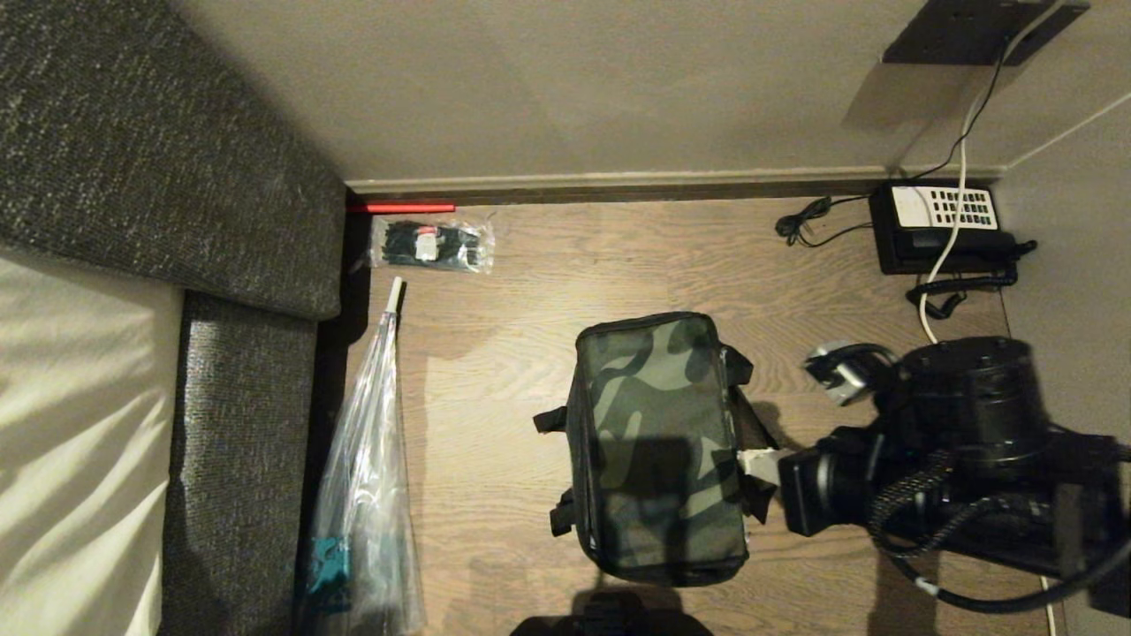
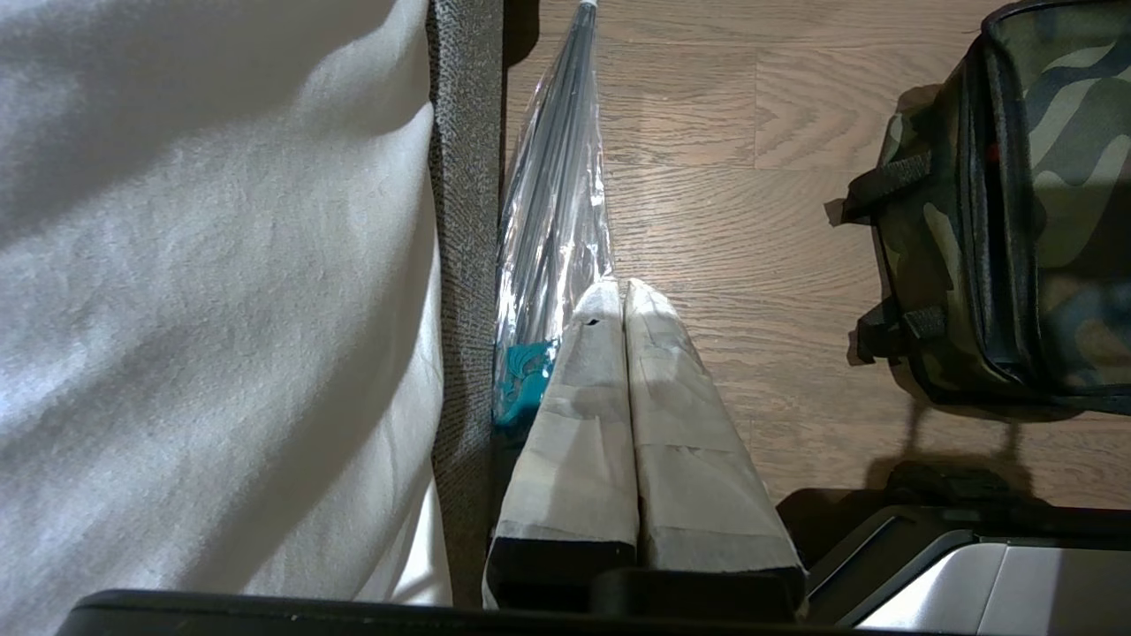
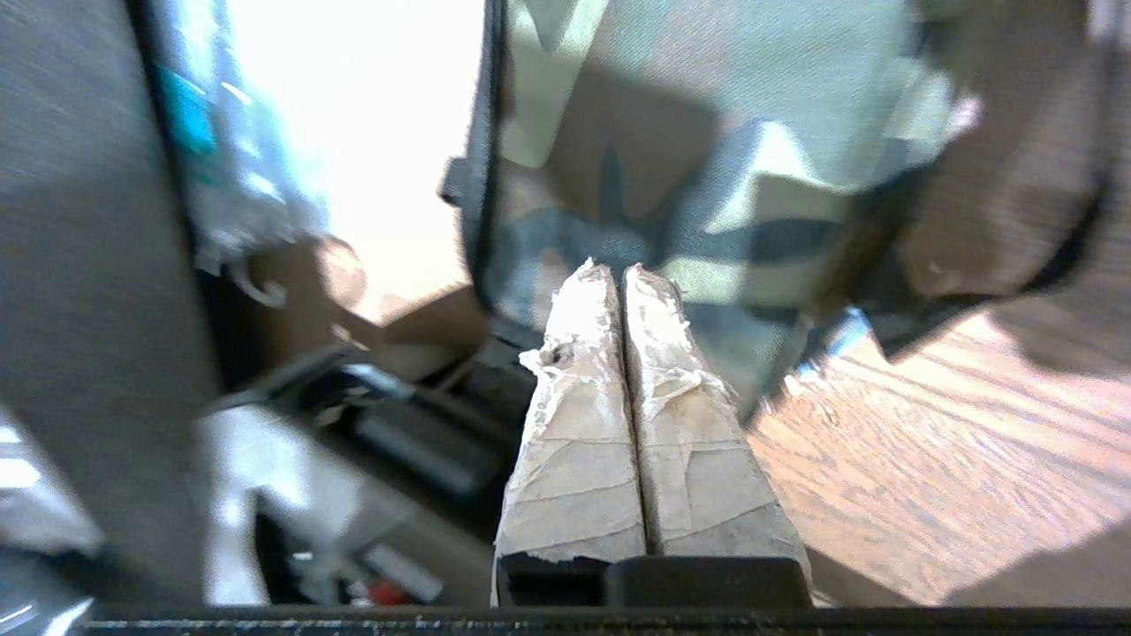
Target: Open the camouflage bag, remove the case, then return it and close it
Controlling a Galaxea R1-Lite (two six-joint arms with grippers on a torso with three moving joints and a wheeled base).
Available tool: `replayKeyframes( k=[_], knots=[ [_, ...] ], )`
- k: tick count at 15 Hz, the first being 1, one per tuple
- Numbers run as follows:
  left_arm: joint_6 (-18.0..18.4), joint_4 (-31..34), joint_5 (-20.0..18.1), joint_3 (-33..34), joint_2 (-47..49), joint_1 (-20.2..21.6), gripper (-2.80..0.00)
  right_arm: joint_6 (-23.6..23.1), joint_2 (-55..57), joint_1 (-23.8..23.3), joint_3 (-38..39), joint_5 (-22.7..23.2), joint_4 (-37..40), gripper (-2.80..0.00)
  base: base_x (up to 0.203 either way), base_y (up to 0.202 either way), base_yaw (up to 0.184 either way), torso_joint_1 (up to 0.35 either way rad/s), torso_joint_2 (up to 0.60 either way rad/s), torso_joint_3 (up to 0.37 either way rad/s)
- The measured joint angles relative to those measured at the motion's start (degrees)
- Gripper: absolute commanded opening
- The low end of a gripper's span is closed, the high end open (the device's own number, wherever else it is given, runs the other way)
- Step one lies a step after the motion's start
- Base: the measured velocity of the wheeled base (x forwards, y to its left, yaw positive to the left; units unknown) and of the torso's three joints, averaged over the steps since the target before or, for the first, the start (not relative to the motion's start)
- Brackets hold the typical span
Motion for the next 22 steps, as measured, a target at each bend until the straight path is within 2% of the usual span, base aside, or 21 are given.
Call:
replayKeyframes(
  k=[2, 4, 7, 9, 12, 15, 22],
  knots=[
    [0.0, 0.0, 0.0, 0.0, 0.0, 0.0, -2.80, 1.2, -12.5, -2.1, 2.0, -1.1, 8.0, -2.80, 0.000, 0.000, 0.000, 0.000, 0.00, 0.000],
    [0.0, 0.0, 0.0, 0.0, 0.0, 0.0, -2.80, 0.6, -25.2, -6.1, 3.1, -1.8, 17.7, -2.80, 0.000, 0.000, 0.000, 0.000, 0.00, 0.000],
    [0.0, 0.0, 0.0, 0.0, 0.0, 0.0, -2.80, -3.3, -44.4, -17.1, 6.9, 0.5, 32.3, -2.80, 0.000, 0.000, 0.000, 0.000, 0.00, 0.000],
    [0.0, 0.0, 0.0, 0.0, 0.0, 0.0, -2.80, -8.5, -56.8, -24.2, 11.9, 3.1, 37.5, -2.80, 0.000, 0.000, 0.000, 0.000, 0.00, 0.000],
    [0.0, 0.0, 0.0, 0.0, 0.0, 0.0, -2.80, -14.8, -72.2, -30.4, 22.9, 3.3, 36.7, -2.80, 0.000, 0.000, 0.000, 0.000, 0.00, 0.000],
    [0.0, 0.0, 0.0, 0.0, 0.0, 0.0, -2.80, -12.8, -82.2, -32.5, 29.7, -0.5, 31.1, -2.80, 0.000, 0.000, 0.000, 0.000, 0.00, 0.000],
    [0.0, 0.0, 0.0, 0.0, 0.0, 0.0, -2.80, -12.1, -87.5, -32.9, 32.6, -1.0, 25.6, -2.80, 0.000, 0.000, 0.000, 0.000, 0.00, 0.000]
  ],
)
